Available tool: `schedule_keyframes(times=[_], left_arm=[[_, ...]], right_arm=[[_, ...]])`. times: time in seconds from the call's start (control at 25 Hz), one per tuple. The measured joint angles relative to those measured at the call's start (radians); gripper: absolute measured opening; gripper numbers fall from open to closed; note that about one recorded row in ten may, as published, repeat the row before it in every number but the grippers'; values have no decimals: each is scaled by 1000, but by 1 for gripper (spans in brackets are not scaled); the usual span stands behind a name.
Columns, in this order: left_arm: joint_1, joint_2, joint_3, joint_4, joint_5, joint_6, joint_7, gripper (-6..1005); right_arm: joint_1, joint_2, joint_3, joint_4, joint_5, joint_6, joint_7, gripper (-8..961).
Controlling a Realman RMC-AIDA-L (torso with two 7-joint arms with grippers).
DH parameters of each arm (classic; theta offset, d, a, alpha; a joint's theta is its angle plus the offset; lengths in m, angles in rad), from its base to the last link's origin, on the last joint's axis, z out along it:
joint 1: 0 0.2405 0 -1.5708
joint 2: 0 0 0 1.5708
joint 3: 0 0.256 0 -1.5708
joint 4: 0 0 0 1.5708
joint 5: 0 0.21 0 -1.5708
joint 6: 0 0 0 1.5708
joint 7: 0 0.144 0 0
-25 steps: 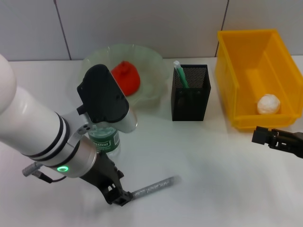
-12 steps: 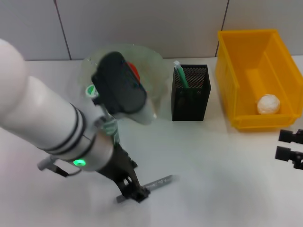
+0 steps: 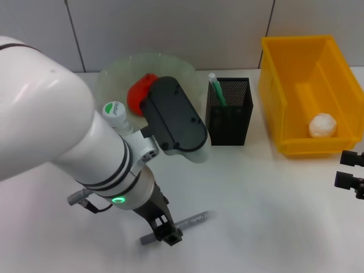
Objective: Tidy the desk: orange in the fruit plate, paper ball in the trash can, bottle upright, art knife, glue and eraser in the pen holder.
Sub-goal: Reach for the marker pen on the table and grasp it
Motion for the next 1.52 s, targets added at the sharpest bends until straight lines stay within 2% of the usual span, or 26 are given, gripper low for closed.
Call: schedule_keyframes(times=[0.24,0.48,0.56,0.64,0.88,1.52], left_arm=[[-40,0,53,-88,8,-48,8,662],[-68,0,76,-165,13,-100,13,614],[-69,0,79,-175,14,-107,13,567],[-70,0,90,-183,14,-112,12,519],[-71,0,124,-184,14,-115,-2,526],[-74,0,127,-184,12,-103,-3,428]], right_arm=[[2,3,-7,0,0,2,-1,669],[3,6,-8,0,0,3,-1,669],[4,6,-8,0,0,3,-1,669],[4,6,-7,0,0,3,-1,669],[6,8,-2,0,0,3,-1,669],[2,8,0,6,0,4,-1,669]])
